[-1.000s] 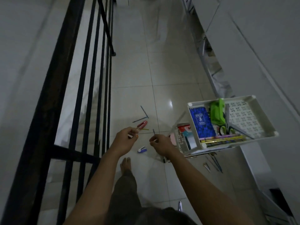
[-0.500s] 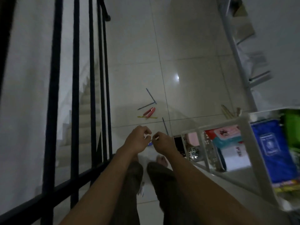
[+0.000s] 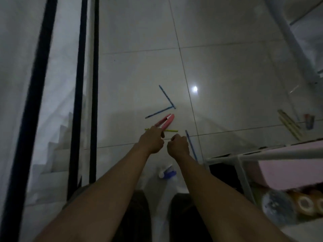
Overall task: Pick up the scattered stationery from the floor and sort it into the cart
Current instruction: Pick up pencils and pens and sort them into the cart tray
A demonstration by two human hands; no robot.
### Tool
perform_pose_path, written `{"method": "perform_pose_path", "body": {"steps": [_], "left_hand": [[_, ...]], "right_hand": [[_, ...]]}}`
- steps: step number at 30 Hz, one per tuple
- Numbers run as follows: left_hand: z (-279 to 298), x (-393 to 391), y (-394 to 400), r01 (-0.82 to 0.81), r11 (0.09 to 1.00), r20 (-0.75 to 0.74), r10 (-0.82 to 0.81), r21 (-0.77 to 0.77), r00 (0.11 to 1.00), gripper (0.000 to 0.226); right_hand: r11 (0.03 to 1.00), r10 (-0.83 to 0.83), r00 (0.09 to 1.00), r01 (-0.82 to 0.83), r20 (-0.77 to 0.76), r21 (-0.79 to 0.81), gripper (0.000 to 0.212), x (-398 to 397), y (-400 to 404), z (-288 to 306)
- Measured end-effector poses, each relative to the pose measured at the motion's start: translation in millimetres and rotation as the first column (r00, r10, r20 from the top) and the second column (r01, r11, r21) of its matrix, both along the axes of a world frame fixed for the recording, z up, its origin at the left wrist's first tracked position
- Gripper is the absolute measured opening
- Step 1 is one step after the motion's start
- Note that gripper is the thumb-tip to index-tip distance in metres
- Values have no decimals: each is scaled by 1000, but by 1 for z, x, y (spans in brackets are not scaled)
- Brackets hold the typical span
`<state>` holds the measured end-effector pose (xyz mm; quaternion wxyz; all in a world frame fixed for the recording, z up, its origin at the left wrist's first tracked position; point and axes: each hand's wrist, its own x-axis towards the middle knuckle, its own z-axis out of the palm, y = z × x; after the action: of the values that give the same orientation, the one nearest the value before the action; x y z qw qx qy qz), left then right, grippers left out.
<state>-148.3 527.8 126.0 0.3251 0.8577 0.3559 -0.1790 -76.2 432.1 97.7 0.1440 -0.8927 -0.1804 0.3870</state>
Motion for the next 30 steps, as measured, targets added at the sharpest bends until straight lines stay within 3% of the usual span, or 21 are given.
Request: {"method": "perform_pose_path", "body": {"steps": [3, 7, 10, 13, 18, 23, 30], "left_hand": [[-63, 15, 8, -9, 996, -14, 10, 83, 1000, 36], [-126, 22, 13, -82, 980, -56, 94, 182, 994, 60], [-158, 27, 14, -186, 957, -38, 199, 221, 979, 71], [-174, 27, 23, -138, 963, -84, 161, 230, 983, 79], [-180, 29, 37, -111, 946, -149, 163, 306, 975, 62], [-188, 28, 36, 4, 937, -231, 82, 349, 970, 49], [-191, 19, 44, 63, 987, -262, -22, 151, 965, 43]], "right_hand": [[998, -36, 995, 40, 92, -43, 48, 6, 16, -55], [973, -222, 951, 230, 215, -12, 56, 13, 33, -102], [940, -323, 902, 341, 286, -13, 61, 18, 34, -129], [919, -360, 883, 392, 300, -52, 65, 34, 29, -141], [891, -379, 889, 426, 258, -156, 54, 48, 23, -151], [924, -298, 926, 341, 230, -173, 40, 51, 21, -162], [902, -405, 881, 429, 247, -53, 32, 59, 29, -159]]}}
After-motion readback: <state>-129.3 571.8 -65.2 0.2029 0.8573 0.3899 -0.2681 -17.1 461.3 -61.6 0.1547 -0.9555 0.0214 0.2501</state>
